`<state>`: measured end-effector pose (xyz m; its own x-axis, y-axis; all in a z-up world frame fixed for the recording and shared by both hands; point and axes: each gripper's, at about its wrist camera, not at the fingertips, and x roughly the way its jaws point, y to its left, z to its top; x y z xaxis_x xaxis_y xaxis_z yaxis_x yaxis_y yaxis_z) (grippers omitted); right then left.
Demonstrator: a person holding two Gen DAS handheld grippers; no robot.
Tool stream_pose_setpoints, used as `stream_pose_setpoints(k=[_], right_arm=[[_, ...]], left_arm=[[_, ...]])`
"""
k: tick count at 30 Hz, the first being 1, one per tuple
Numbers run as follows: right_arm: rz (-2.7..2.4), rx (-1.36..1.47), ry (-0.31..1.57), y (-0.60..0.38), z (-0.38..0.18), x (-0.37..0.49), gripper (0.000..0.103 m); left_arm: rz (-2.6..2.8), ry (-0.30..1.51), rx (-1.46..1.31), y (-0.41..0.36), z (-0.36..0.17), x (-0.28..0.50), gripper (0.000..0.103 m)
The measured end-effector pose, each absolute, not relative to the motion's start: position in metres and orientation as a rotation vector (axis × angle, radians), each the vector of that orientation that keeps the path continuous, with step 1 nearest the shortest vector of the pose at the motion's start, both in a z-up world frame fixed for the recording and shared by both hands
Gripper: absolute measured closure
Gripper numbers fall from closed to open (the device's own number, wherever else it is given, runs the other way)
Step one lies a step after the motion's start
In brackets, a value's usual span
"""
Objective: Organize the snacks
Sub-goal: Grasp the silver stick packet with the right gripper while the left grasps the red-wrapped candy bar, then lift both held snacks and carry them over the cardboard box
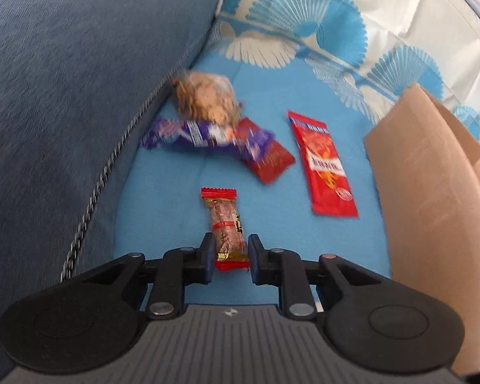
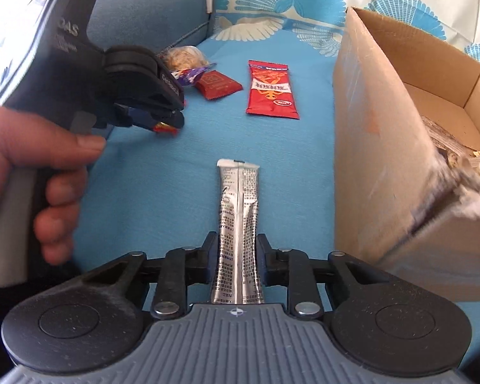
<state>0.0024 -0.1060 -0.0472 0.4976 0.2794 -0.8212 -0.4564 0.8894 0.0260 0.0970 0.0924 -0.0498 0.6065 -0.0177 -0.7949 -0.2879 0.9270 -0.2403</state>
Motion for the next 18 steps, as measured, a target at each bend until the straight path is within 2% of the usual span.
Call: stream_pose_setpoints(k=[10, 15, 18], right_arm=[[0.496, -0.108, 0.915, -0.127, -0.045, -0.016, 0.077], [0.518, -0.101, 0.925, -0.132, -0.05, -0.022, 0.076], [0.543, -0.107, 0.935, -0.133, -0.053, -0.023, 0.071]], left_arm=[[-0.023, 1.0, -0.269, 0.082, -0.027, 0.043, 0.08], [-0.03, 1.078, -0.422, 0.102, -0.039, 0.035, 0.079], [-0.005, 1.125, -0.492, 0.11, -0.048, 0.04, 0.079]])
